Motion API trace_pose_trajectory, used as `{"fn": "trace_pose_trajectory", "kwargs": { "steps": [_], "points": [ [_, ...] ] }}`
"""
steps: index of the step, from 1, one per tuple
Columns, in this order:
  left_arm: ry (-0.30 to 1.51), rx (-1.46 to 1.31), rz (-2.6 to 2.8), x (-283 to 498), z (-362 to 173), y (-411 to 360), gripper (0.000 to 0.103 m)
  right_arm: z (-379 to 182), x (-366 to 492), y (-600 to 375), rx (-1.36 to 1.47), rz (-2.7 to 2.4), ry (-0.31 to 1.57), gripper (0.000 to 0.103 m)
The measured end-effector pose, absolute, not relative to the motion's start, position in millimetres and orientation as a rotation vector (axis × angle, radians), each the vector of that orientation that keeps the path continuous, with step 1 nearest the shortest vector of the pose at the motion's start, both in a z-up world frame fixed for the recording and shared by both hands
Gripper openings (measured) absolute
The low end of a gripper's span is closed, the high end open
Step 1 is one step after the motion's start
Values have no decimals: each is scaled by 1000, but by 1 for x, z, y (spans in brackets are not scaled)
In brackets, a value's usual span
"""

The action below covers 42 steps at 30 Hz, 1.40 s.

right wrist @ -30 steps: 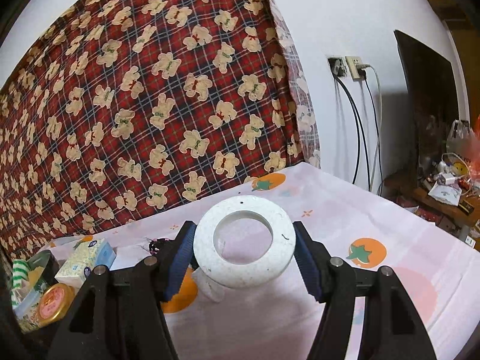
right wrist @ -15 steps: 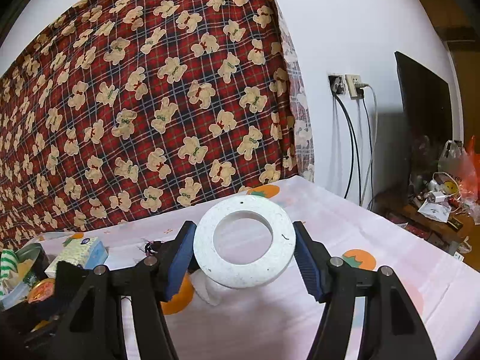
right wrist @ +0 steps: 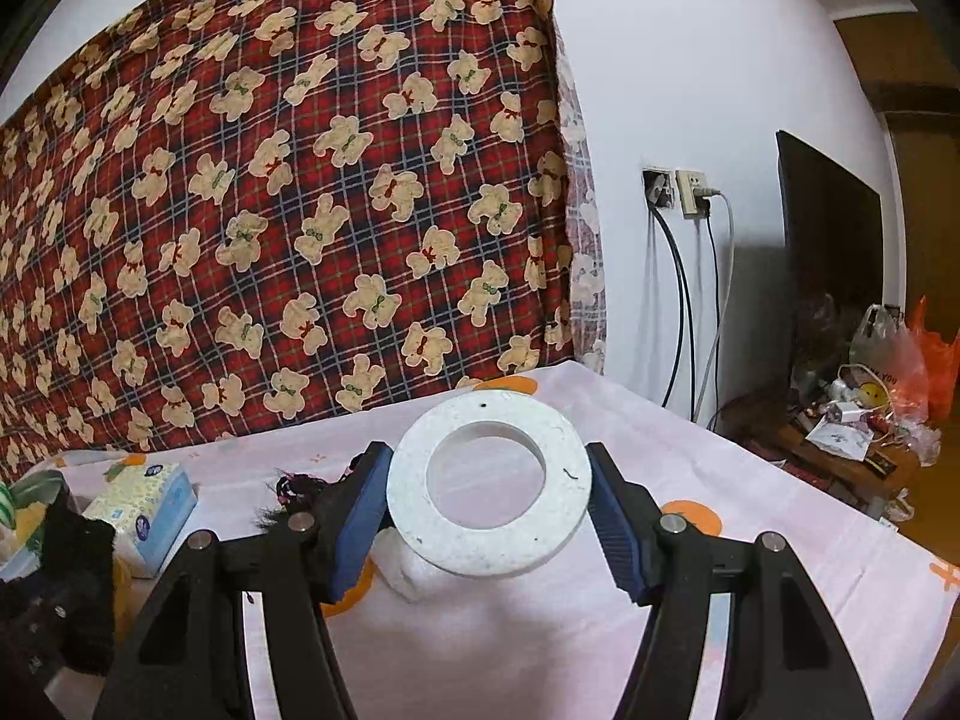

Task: Organize soft objects
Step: 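Carry the white ring and black cloth over the metal tin with both grippers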

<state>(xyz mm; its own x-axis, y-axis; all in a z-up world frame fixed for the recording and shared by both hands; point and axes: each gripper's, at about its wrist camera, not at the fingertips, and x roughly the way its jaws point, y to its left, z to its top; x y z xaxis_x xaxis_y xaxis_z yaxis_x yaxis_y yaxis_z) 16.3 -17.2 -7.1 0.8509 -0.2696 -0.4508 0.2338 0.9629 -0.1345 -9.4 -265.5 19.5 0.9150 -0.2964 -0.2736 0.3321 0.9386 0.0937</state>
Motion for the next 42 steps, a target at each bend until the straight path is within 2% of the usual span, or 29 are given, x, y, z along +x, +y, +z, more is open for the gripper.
{"fn": "trace_pose_trajectory", "kwargs": {
  "steps": [15,42],
  "points": [
    [457,-125,-229,7,-5,37,29,19,-21,-208,86,-266,265,66],
    [385,-201,-57,8,1,159,29,15,-7,-33,56,75,278,66]
  ]
}}
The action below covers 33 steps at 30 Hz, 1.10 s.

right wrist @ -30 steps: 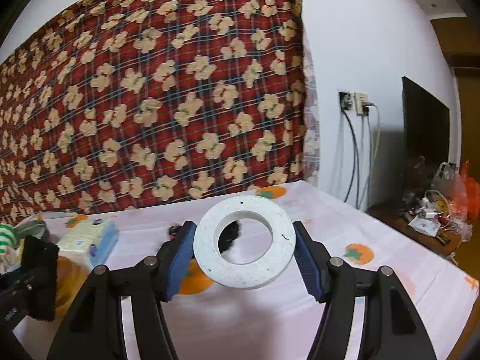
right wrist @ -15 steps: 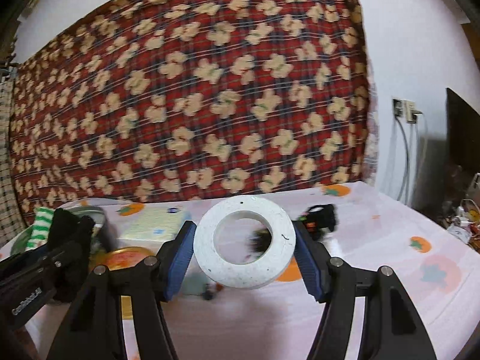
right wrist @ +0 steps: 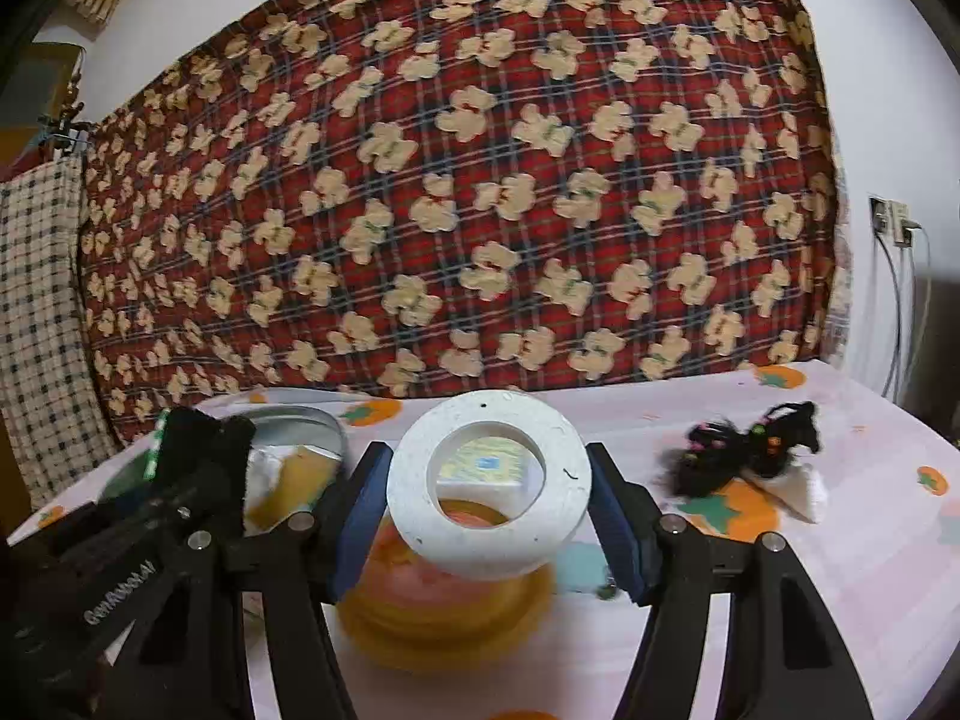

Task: Organize soft objects
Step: 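Carry the white ring and black cloth over the metal tin with both grippers, then lower both items into the tin and open both grippers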

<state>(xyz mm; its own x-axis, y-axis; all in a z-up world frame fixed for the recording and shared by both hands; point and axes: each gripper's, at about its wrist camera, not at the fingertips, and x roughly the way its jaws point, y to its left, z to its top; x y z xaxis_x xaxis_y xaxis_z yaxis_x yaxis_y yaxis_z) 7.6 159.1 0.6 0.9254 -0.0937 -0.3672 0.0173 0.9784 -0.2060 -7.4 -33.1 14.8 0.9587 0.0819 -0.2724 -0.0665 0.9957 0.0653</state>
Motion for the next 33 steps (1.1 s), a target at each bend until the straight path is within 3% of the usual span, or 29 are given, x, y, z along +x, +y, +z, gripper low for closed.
{"fn": "trace_pose_trajectory", "kwargs": {
  "steps": [33],
  "points": [
    [404,-227,187,59,-6,266,29,30,60,99,99,277,273,66]
  ]
}}
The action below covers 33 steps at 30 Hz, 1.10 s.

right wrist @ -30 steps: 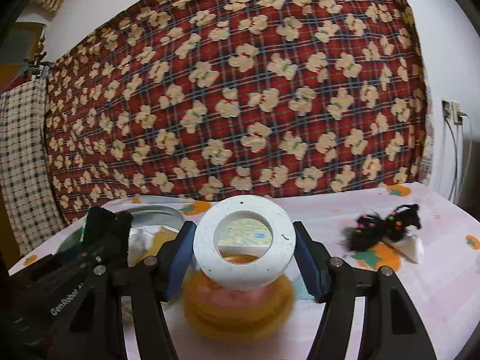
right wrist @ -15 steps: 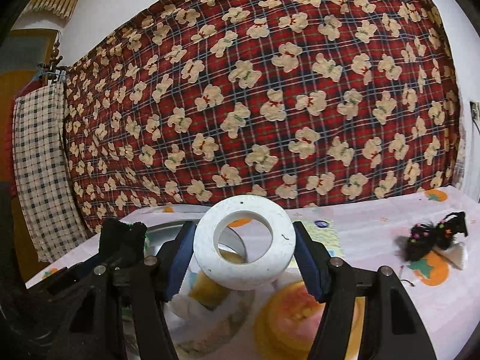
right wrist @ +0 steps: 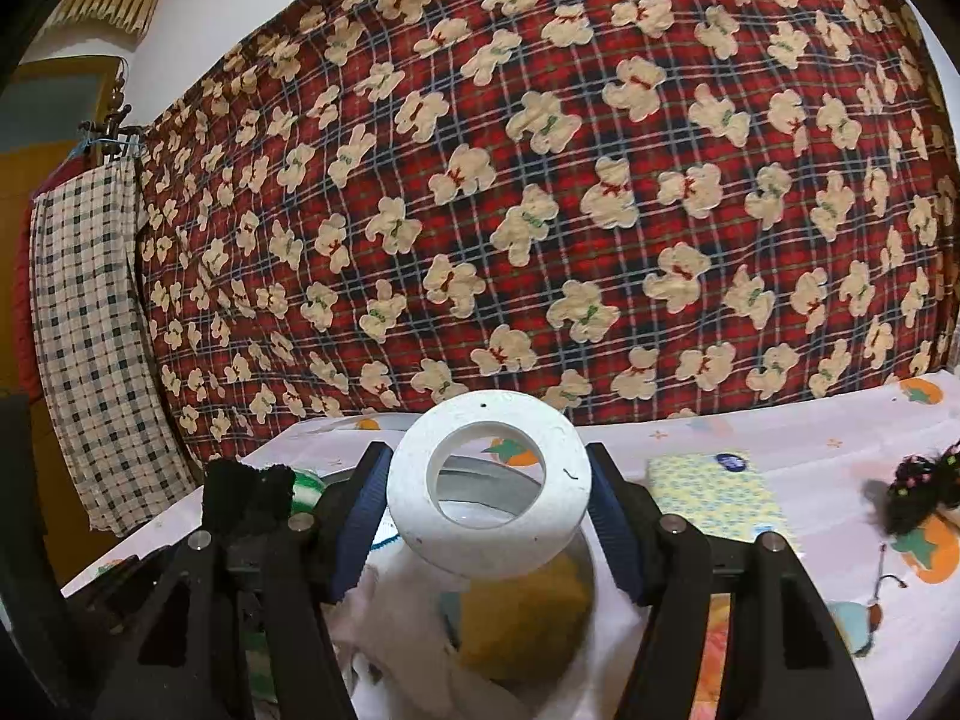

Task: Organize soft objects
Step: 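Lower both items into the tin and open both grippers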

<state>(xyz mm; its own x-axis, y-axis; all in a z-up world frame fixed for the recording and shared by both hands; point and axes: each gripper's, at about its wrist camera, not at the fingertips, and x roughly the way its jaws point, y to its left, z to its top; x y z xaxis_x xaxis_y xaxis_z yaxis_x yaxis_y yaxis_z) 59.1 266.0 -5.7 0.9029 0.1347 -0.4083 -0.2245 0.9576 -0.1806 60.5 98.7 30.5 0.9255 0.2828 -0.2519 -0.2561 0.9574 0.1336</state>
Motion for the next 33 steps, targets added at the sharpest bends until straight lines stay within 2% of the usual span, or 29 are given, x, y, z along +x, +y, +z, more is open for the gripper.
{"fn": "trace_pose_trajectory", "kwargs": {
  "steps": [29,32,33],
  "points": [
    [484,-216,247,76,-24,274,30,6,103,125,53,279,399,66],
    [481,-209,268,73,-24,274,36,6,103,127,50,288,400,66],
    [477,-205,282,73,-24,273,44,6,103,127,47,293,402,66]
  ]
}}
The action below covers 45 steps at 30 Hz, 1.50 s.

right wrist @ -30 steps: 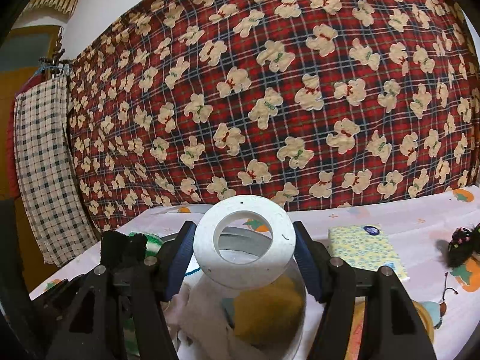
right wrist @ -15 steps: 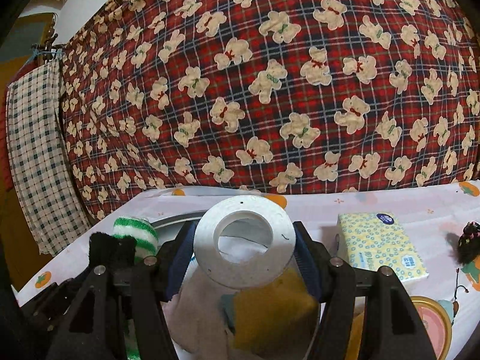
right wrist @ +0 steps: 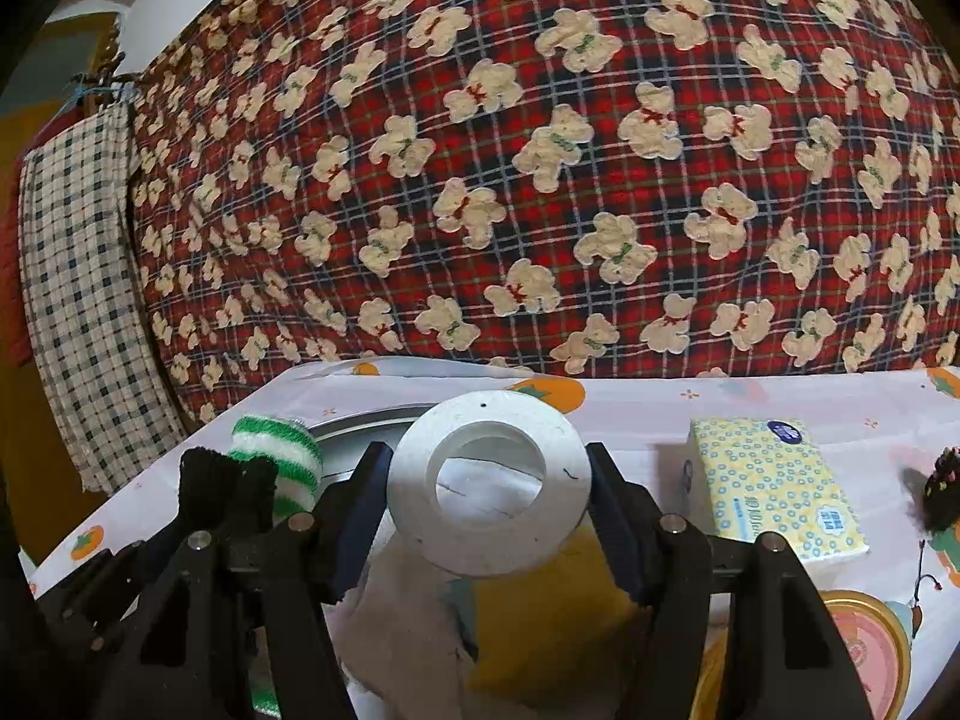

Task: Organize soft objects
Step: 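Lower both items into the tin and open both grippers, then withdraw both grippers up from the tin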

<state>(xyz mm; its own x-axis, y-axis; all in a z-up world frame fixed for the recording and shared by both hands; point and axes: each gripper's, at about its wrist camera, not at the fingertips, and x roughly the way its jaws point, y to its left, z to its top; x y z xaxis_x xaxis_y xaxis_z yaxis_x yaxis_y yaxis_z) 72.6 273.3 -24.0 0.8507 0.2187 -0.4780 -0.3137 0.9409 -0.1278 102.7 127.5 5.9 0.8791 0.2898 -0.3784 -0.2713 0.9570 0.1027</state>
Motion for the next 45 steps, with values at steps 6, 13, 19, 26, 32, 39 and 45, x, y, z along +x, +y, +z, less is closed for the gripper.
{"fn": "trace_pose_trajectory", "kwargs": {
  "steps": [6,13,19,26,32,39,45],
  "points": [
    [375,-148,380,53,-16,263,102,6,98,135,-2,337,370,91],
    [365,-129,404,53,-13,263,103,6,86,126,47,338,306,97],
    [369,-130,423,54,-14,263,103,7,77,124,44,311,274,97],
    [369,-128,441,53,-14,264,103,7,69,121,37,283,251,97],
    [366,-129,447,52,-14,264,103,5,71,119,57,293,266,97],
    [354,-130,458,48,-13,264,103,4,67,116,58,270,247,97],
    [311,-118,473,40,-9,261,103,4,67,109,76,249,255,97]
  ]
}}
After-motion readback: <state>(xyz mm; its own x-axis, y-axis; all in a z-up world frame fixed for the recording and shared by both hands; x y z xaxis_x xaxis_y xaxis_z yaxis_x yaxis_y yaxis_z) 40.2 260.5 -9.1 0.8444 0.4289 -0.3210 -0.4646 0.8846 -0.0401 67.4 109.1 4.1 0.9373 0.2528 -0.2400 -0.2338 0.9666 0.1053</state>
